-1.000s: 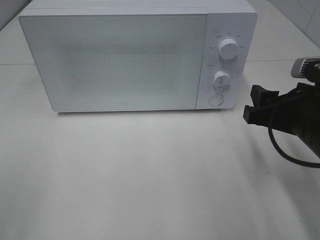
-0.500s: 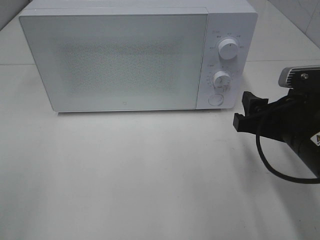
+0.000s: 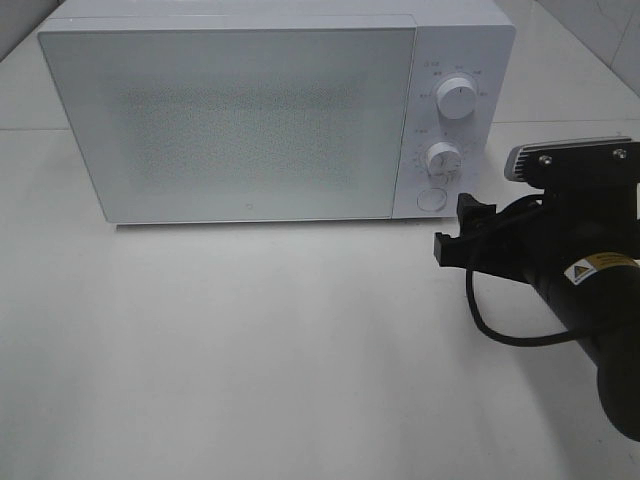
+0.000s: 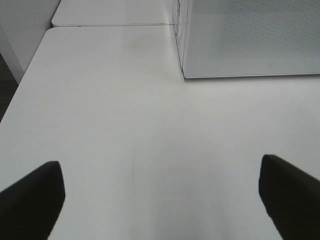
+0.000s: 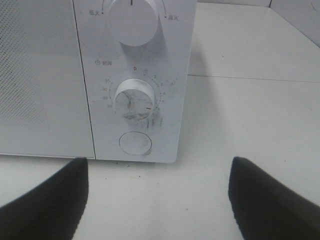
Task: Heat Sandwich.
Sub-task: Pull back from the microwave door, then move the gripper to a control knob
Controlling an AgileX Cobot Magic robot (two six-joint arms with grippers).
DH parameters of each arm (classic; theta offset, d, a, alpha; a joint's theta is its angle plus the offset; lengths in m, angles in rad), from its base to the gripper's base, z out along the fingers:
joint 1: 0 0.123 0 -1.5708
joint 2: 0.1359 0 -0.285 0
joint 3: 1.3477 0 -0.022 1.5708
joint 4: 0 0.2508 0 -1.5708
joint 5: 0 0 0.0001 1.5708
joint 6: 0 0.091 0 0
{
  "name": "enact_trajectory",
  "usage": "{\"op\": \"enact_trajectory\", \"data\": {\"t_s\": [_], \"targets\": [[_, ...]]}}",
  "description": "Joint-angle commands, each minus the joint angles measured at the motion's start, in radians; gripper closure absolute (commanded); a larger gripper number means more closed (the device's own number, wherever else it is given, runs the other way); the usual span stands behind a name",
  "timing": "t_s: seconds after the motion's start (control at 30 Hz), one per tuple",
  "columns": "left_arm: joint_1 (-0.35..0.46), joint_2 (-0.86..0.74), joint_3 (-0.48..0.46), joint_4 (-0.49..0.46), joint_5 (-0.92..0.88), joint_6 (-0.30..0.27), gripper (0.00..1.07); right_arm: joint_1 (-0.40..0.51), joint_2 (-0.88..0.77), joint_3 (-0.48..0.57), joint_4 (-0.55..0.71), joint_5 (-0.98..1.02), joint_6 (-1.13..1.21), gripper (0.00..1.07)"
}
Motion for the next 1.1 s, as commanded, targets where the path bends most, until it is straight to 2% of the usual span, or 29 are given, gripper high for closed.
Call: {"op": "enact_trajectory", "data": {"t_s": [0.03,0.37,0.5,0.83,1.1], "targets": [[0.003,-0.027,0.003,-0.005,-0.009,-0.003,0.03,0.001,0.019,-0.026,-0.009,-0.029,-0.003,0.32],[0.003,-0.027,0.003,-0.005,-0.009,-0.003,0.03,-0.104,0.097,-0.127,-0.121,0.011,0.013,0.32],[0.003,-0.027,0.003,-0.005,-0.009,-0.003,0.03,-0.152,0.155,-0.197,-0.172,0.042,0.054,0.32],[0.003,-0.027,0.003,-0.005,-0.009,-0.003,0.03,-0.164,0.250,-0.290,-0.193,0.056,0.055,0.32],[0.003,-0.027,0.003,-0.005,-0.009,-0.003,0.03,-0.217,0.293,-0.351,-0.239,0.080,0.062,0.32]]}}
